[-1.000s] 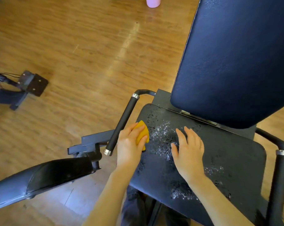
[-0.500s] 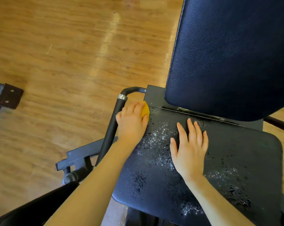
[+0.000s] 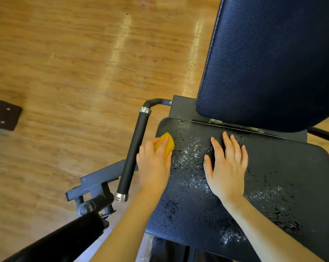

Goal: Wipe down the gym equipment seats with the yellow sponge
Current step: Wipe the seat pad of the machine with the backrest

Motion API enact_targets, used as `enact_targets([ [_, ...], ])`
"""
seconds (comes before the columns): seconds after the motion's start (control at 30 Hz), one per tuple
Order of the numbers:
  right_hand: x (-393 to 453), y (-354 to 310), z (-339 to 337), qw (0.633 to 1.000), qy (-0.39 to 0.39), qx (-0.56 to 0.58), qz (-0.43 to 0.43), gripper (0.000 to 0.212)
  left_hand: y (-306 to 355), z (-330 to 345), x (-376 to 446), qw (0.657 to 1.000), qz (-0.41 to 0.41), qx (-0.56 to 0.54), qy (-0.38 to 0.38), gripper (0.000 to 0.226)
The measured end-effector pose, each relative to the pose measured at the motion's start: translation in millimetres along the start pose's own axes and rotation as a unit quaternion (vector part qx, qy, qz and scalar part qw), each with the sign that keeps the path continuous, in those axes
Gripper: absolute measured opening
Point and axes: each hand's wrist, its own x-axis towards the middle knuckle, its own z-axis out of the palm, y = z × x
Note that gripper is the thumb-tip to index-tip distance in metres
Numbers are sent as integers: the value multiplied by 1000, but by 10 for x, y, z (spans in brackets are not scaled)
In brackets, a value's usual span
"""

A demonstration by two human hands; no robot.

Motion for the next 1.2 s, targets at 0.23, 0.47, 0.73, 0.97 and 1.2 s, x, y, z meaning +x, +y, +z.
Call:
enact_targets([
  [0.23, 2, 4, 4, 1000, 1, 3, -1, 51, 41, 97, 102, 998, -53, -37, 10, 51],
  [0.47, 6, 13, 19, 1000, 4, 0, -7, 49, 83, 192, 544, 999, -26, -8, 17, 43],
  [0.73, 6, 13, -1, 1000, -9, 0, -2, 51, -27, 12, -126, 999, -43, 25, 13, 39],
  [0.97, 7, 12, 6, 1000, -9, -2, -5, 51, 34, 72, 386, 997, -34, -64, 28, 43],
  [1.2, 6, 17, 16, 1000, -11, -4, -5, 51, 37, 167, 554, 999, -23, -13, 26, 38],
])
